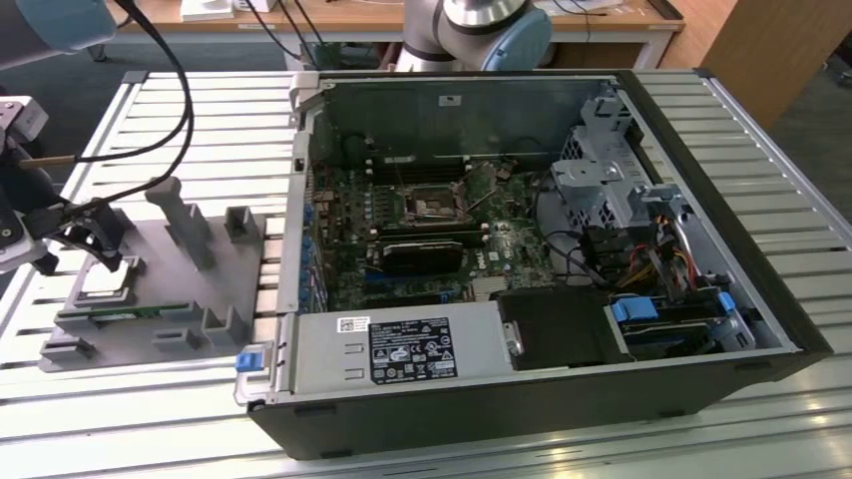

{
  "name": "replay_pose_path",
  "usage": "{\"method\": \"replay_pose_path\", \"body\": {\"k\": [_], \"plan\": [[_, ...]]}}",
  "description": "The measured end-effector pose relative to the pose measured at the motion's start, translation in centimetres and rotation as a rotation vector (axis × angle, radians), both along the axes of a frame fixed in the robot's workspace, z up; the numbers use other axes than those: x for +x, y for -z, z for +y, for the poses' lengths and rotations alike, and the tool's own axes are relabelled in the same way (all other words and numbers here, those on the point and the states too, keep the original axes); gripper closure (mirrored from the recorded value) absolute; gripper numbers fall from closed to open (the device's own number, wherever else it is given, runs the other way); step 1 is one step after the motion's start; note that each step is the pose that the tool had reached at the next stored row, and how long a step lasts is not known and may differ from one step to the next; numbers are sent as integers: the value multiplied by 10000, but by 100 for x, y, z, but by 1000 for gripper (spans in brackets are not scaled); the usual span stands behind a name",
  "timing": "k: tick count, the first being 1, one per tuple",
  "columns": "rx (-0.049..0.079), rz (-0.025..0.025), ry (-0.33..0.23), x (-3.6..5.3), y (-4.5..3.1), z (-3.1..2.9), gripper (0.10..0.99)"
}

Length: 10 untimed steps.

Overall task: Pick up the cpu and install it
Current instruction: 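Pick up the cpu and move it towards the insertion slot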

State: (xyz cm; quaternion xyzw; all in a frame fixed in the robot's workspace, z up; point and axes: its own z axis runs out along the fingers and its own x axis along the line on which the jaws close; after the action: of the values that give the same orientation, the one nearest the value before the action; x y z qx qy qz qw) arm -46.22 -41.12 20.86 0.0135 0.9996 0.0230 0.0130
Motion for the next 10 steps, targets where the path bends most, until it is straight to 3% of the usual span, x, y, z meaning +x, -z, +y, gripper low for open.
{"method": "replay_pose_path", "body": {"k": [10], "plan": [[-1,2,1,0,68,-5,333]]}}
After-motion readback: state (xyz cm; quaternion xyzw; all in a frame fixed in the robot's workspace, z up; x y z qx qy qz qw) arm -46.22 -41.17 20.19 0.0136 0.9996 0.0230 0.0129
